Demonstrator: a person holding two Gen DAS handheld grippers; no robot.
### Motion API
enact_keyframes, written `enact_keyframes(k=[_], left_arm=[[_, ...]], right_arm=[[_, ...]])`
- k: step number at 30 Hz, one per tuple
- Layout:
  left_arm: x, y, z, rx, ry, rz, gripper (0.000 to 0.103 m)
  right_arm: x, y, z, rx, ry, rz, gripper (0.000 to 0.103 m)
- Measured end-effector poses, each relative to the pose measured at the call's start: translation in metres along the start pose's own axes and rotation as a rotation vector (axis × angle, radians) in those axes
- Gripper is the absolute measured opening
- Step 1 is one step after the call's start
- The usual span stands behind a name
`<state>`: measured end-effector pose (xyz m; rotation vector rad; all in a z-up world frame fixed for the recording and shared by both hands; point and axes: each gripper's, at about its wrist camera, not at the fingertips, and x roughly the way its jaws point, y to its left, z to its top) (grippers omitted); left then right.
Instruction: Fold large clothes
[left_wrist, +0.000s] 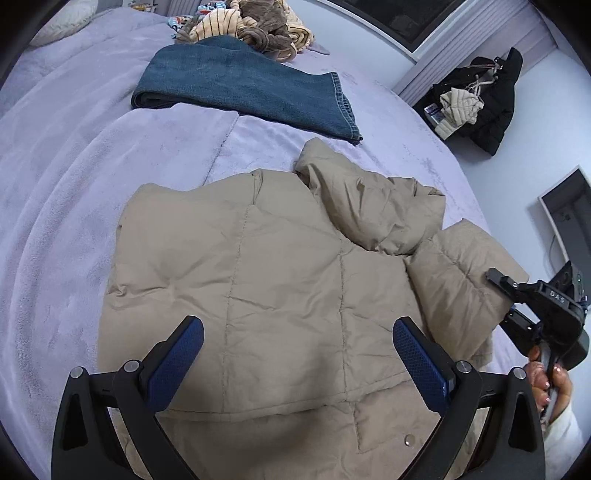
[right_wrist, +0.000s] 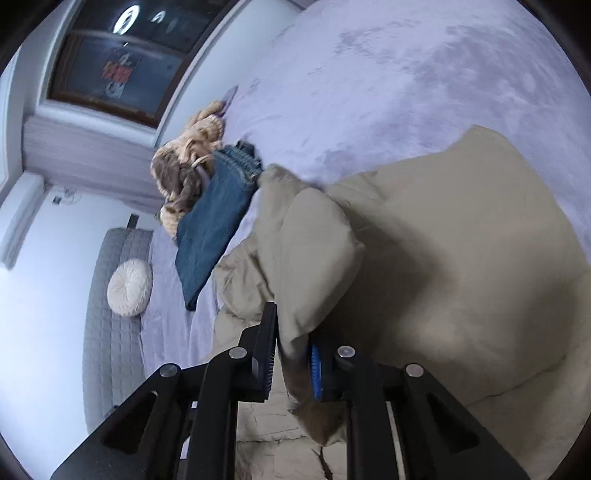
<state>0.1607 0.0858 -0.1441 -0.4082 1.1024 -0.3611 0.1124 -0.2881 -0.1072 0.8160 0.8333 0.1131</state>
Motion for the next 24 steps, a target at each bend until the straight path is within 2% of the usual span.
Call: enact_keyframes(k=[3,5,6,8,9,11,15,19,21,24], left_arm=[[-0.002,0.01,0.002,-0.065,0.018,-0.102,0.102],[-0.002,0.013,0.003,-0.106,0.021,-0.164,0.103],[-0.001,0.015,0.003,-0.126,0.024,-0.197,0.103],[0.002,0.015,0.003,-0.162,0.033,-0.252,0.102],[0.005,0.014,0.004,-0.174,0.041,-0.275,0.102],[0.01,0.01,0.003,-0.178,0.06,-0.291,0.102],[0.024,-0.006,0.002,-0.143,0.1,-0.301,0.102],[0.036,-0.024,0.003,-0.132,0.117,-0.347,0.102],[0.047,-0.034,0.004,-0.1,0.137,-0.313,0.102],[0.071,-0.04,0.002,-0.08,0.177,-0.221,0.102]], right_arm=[[0.028,0.046,-0.02,-0.194,0.07,-0.019,0.017],[0.052,0.072,-0.043,-0.322,0.14,-0.077,0.02],[0.063,0.081,-0.053,-0.37,0.177,-0.107,0.025],[0.084,0.091,-0.075,-0.444,0.26,-0.159,0.079],[0.089,0.091,-0.082,-0.456,0.284,-0.161,0.084],[0.086,0.086,-0.09,-0.453,0.319,-0.141,0.084],[0.048,0.046,-0.085,-0.358,0.31,-0.127,0.084],[-0.004,-0.03,-0.069,-0.125,0.254,-0.144,0.084],[-0.026,-0.072,-0.059,0.033,0.206,-0.149,0.084],[-0.051,-0.121,-0.045,0.243,0.102,-0.073,0.084]])
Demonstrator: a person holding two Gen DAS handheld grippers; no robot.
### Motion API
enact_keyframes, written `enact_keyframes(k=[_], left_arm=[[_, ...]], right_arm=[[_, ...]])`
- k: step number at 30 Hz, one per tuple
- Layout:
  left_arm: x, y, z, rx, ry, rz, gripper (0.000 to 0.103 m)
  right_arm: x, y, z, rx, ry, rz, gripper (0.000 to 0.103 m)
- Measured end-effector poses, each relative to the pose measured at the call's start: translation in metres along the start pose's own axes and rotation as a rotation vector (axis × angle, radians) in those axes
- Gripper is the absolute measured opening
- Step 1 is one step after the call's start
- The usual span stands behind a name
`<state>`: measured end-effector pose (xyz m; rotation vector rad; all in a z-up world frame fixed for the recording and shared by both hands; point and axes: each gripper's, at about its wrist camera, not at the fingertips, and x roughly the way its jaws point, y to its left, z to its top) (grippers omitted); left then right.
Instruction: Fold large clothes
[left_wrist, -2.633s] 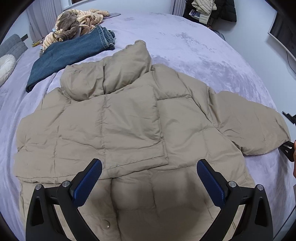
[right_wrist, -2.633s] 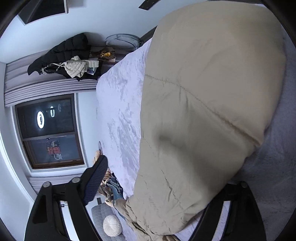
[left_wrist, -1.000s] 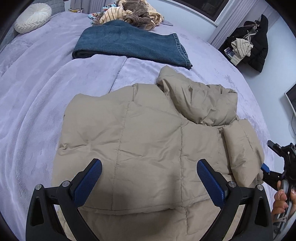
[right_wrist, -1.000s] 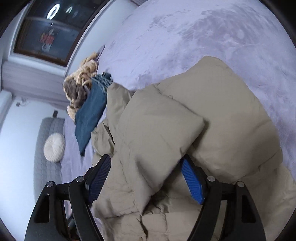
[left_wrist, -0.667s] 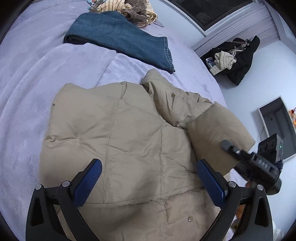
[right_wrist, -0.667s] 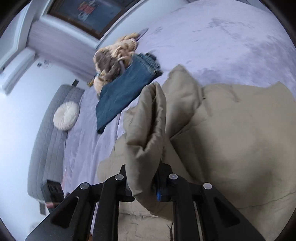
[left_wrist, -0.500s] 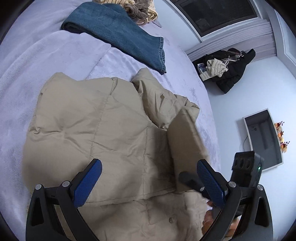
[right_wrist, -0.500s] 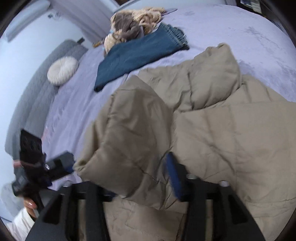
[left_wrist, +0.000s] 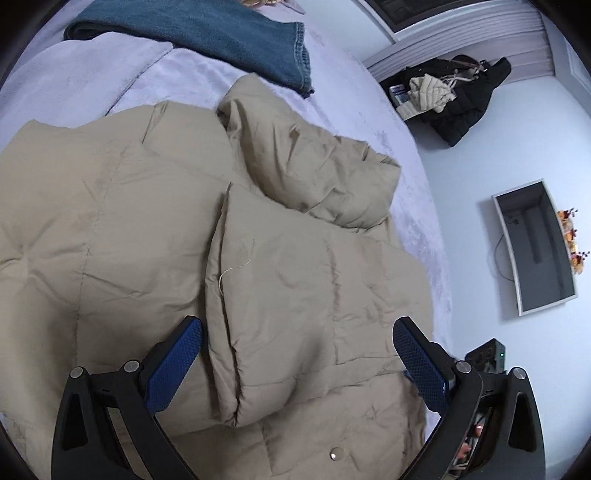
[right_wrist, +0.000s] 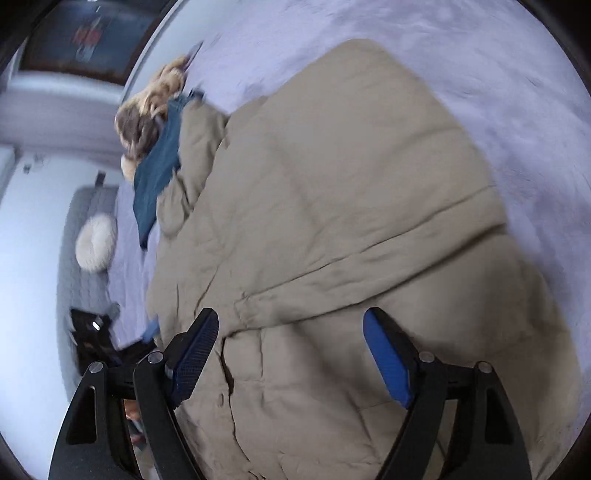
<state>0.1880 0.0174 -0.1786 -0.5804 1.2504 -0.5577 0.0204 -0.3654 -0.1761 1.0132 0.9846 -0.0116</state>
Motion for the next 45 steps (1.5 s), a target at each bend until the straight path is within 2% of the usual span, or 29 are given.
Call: enact_keyframes(k=[1,2,3,4,5,6,7,9,12,14,17,18,19,21,22,23,25,26,27,28,29,30,31,32,35,38,40,45], left_arm=[[0.007,-0.001,0.001,-0.001,0.009,0.019,0.099],[0.011,-0.001,0.001,0.007,0.013,0.039,0.091],[0.015,-0.006,0.002,0.025,0.016,0.057,0.06],[0.017,-0.012,0.003,0.047,0.022,0.085,0.023],[0.018,-0.016,0.003,0.066,0.018,0.107,0.011],[0.014,-0.019,0.001,0.084,-0.008,0.111,0.01],[0.008,-0.022,0.0,0.107,-0.038,0.123,0.01],[0.001,-0.025,-0.003,0.141,-0.073,0.167,0.01],[0.012,-0.014,-0.004,0.139,-0.042,0.236,0.01],[0.019,-0.006,-0.005,0.136,-0.04,0.258,0.011],[0.014,-0.003,-0.008,0.129,-0.067,0.309,0.018],[0.01,-0.004,-0.009,0.133,-0.083,0.342,0.032],[0.003,-0.005,-0.011,0.142,-0.106,0.39,0.055],[-0.014,-0.008,-0.015,0.16,-0.176,0.459,0.077],[-0.025,-0.009,-0.017,0.171,-0.207,0.468,0.077],[-0.033,-0.009,-0.017,0.177,-0.21,0.464,0.077],[-0.046,-0.009,-0.016,0.178,-0.225,0.46,0.075],[-0.05,-0.011,-0.014,0.185,-0.232,0.449,0.07],[-0.052,-0.014,-0.013,0.195,-0.233,0.439,0.052],[-0.05,-0.018,-0.01,0.209,-0.22,0.429,0.039],[-0.047,-0.022,-0.007,0.224,-0.208,0.415,0.036],[-0.042,-0.028,-0.006,0.24,-0.201,0.398,0.036],[-0.038,-0.034,-0.006,0.255,-0.198,0.386,0.036],[-0.033,-0.04,-0.006,0.271,-0.193,0.375,0.036],[-0.014,-0.055,-0.008,0.312,-0.172,0.378,0.036],[0.012,-0.052,-0.009,0.348,-0.139,0.476,0.036],[0.029,-0.037,-0.009,0.342,-0.101,0.537,0.036],[0.044,-0.014,-0.008,0.321,-0.096,0.52,0.036]], right_arm=[[-0.004,-0.011,0.006,0.055,-0.03,0.036,0.084],[-0.008,-0.02,0.012,0.105,-0.06,0.071,0.084],[-0.01,-0.024,0.018,0.137,-0.081,0.089,0.084],[-0.009,-0.027,0.025,0.156,-0.095,0.098,0.082],[-0.011,-0.027,0.033,0.158,-0.111,0.099,0.064],[-0.014,-0.024,0.04,0.138,-0.121,0.09,0.042],[-0.014,-0.018,0.046,0.105,-0.127,0.067,0.004],[-0.019,-0.004,0.056,0.029,-0.147,0.04,0.004],[-0.013,-0.004,0.057,-0.052,-0.114,-0.04,0.004],[0.002,-0.021,0.055,-0.032,-0.072,-0.091,0.004],[0.008,-0.035,0.053,-0.002,-0.064,-0.088,0.005],[0.004,-0.034,0.052,-0.003,-0.065,-0.087,0.008],[0.0,-0.031,0.05,-0.015,-0.058,-0.102,0.013],[-0.012,-0.024,0.046,-0.06,-0.039,-0.135,0.032],[-0.021,-0.019,0.044,-0.085,-0.042,-0.139,0.052],[-0.031,-0.015,0.04,-0.106,-0.055,-0.14,0.069],[-0.052,-0.008,0.034,-0.152,-0.105,-0.173,0.072],[-0.061,-0.005,0.033,-0.169,-0.135,-0.199,0.072],[-0.068,-0.004,0.034,-0.178,-0.162,-0.216,0.072],[-0.074,-0.003,0.037,-0.181,-0.188,-0.225,0.072],[-0.077,-0.003,0.04,-0.183,-0.204,-0.233,0.067],[-0.077,-0.001,0.045,-0.188,-0.216,-0.243,0.053],[-0.074,0.0,0.052,-0.188,-0.206,-0.253,0.006],[-0.07,0.002,0.058,-0.184,-0.199,-0.247,0.002],[-0.057,0.014,0.07,-0.229,-0.182,-0.236,0.002],[-0.035,0.025,0.079,-0.304,-0.141,-0.249,0.002],[-0.02,0.026,0.082,-0.325,-0.113,-0.256,0.002],[0.022,0.008,0.087,-0.331,-0.054,-0.29,0.001]])
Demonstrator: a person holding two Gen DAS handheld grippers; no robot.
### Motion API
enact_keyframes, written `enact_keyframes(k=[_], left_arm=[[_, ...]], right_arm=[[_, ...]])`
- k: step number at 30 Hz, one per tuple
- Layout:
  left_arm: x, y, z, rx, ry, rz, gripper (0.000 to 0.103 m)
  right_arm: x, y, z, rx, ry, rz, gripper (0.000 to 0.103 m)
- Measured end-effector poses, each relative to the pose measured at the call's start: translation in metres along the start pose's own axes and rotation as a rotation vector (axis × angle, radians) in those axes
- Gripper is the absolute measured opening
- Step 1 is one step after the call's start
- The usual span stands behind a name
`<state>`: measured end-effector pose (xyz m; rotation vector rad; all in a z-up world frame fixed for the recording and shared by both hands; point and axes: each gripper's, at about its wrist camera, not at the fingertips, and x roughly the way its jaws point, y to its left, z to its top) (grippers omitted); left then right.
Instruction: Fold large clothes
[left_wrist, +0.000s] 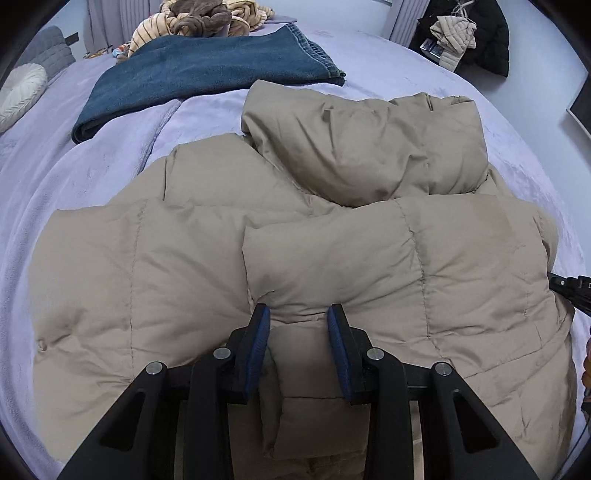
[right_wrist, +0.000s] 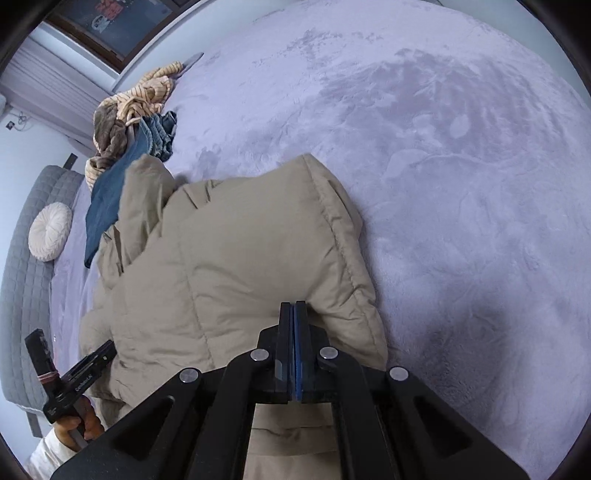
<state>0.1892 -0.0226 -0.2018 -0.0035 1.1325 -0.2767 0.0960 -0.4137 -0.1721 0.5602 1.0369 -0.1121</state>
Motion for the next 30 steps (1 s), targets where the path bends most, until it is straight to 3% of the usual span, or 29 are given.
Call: enact_keyframes(k=[6,12,17,24,27,30], left_arm=[[-0.002,-0.002,-0.003,0.009,-0.013,0.025,0.036],[-0.037,0.004,-0.01,-0.021,-0.023,0.06,0.037],[-0.062,0.008,-0.03,-0.059,0.015,0.086,0.037],[-0.092,0.001,-0.059,-0.093,0.072,0.099,0.037],[-0.108,-0.003,-0.07,-0.117,0.071,0.108,0.076],[-0.127,-0.008,-0.076,-0.126,0.05,0.112,0.076]], right_arm=[[0.007,0.002,-0.003,-0.043,-0.022,-0.056,0.0],[-0.027,0.009,-0.015,-0.117,-0.018,-0.129,0.0],[-0.053,0.007,-0.041,-0.138,0.009,-0.168,0.002],[-0.084,0.001,-0.071,-0.048,0.078,-0.125,0.002],[-0.096,0.001,-0.083,-0.031,0.102,-0.114,0.002],[-0.106,0.001,-0.094,-0.015,0.129,-0.105,0.002]])
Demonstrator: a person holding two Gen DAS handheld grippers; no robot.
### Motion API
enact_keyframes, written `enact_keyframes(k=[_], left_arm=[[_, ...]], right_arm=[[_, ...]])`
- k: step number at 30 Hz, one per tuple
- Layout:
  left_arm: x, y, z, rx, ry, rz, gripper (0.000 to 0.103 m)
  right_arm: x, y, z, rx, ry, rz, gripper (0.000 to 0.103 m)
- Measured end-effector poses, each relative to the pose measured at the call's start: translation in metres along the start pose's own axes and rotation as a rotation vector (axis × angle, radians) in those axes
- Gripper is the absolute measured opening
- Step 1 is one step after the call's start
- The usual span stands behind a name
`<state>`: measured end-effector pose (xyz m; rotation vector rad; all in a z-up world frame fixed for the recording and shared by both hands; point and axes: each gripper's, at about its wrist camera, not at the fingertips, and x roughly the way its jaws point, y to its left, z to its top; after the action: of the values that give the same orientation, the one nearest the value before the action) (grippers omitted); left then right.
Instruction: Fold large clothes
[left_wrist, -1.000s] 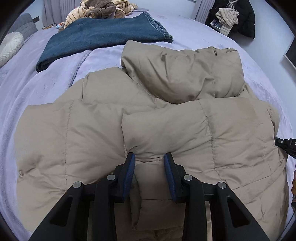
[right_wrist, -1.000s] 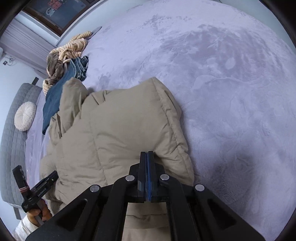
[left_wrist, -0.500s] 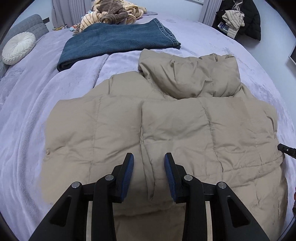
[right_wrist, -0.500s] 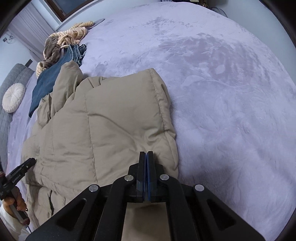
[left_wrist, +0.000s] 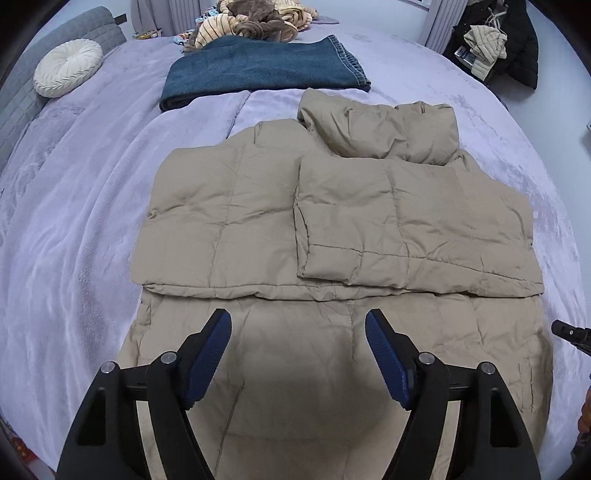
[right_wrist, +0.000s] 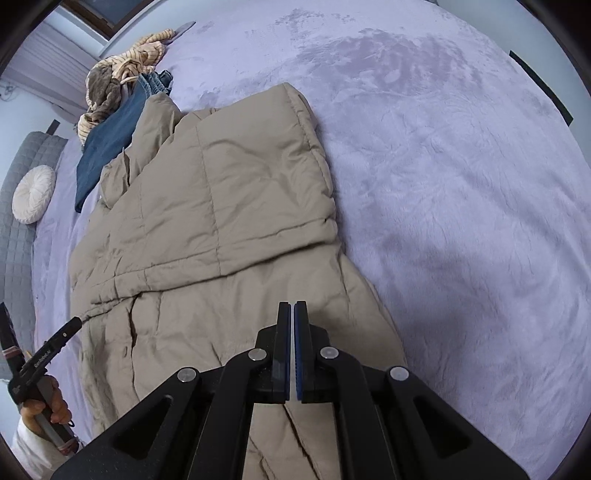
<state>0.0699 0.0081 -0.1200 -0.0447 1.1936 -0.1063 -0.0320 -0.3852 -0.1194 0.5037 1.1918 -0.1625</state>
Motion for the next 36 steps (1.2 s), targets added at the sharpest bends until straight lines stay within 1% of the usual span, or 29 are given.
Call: enact_keyframes(k=[3,5,6,7,8,9,10,11,15,17,21,22,27,28,29,34,36], left_arm=[[-0.011,-0.001,-0.006,-0.019,0.022,-0.015,0.076],[-0.02,-0.004,-0.011,-0.019,0.022,-0.003,0.077],[-0.023,-0.005,-0.014,-0.022,0.022,0.004,0.095],[-0.028,-0.006,-0.016,-0.03,0.021,0.009,0.103],[-0.033,-0.008,-0.019,-0.04,0.009,0.011,0.103],[-0.036,-0.01,-0.022,-0.043,0.012,0.01,0.103],[-0.039,-0.012,-0.024,-0.044,0.019,0.009,0.103],[-0.041,-0.014,-0.027,-0.047,0.025,0.011,0.103],[-0.05,-0.023,-0.038,-0.049,0.037,0.029,0.103],[-0.054,-0.028,-0.045,-0.052,0.039,0.045,0.103],[-0.062,-0.031,-0.06,-0.065,0.056,0.068,0.103],[-0.064,-0.032,-0.064,-0.069,0.061,0.069,0.103],[-0.071,-0.031,-0.083,-0.082,0.086,0.071,0.103],[-0.072,-0.031,-0.086,-0.082,0.09,0.07,0.103],[-0.073,-0.031,-0.088,-0.08,0.093,0.068,0.103],[-0.076,-0.023,-0.102,-0.073,0.101,0.052,0.103],[-0.074,-0.016,-0.11,-0.076,0.111,0.039,0.103]], right_arm=[[-0.006,0.0,-0.009,0.016,0.025,0.011,0.002],[-0.01,-0.001,-0.014,0.023,0.037,0.015,0.003],[-0.012,0.0,-0.015,0.025,0.041,0.016,0.005],[-0.014,0.0,-0.015,0.026,0.044,0.019,0.014],[-0.017,-0.001,-0.017,0.028,0.045,0.023,0.035],[-0.02,-0.001,-0.019,0.03,0.04,0.028,0.048],[-0.024,0.0,-0.02,0.03,0.031,0.035,0.065],[-0.028,0.0,-0.022,0.025,0.023,0.039,0.067],[-0.037,0.0,-0.025,0.014,0.031,0.055,0.07],[-0.04,-0.001,-0.027,0.008,0.036,0.072,0.08],[-0.04,0.001,-0.035,-0.011,0.056,0.105,0.084],[-0.04,0.001,-0.037,-0.016,0.06,0.111,0.087],[-0.042,0.004,-0.048,-0.018,0.071,0.138,0.091],[-0.043,0.005,-0.051,-0.016,0.074,0.144,0.099],[-0.044,0.006,-0.054,-0.014,0.072,0.149,0.103],[-0.042,0.013,-0.073,-0.01,0.07,0.145,0.103],[-0.039,0.015,-0.082,-0.001,0.07,0.132,0.103]])
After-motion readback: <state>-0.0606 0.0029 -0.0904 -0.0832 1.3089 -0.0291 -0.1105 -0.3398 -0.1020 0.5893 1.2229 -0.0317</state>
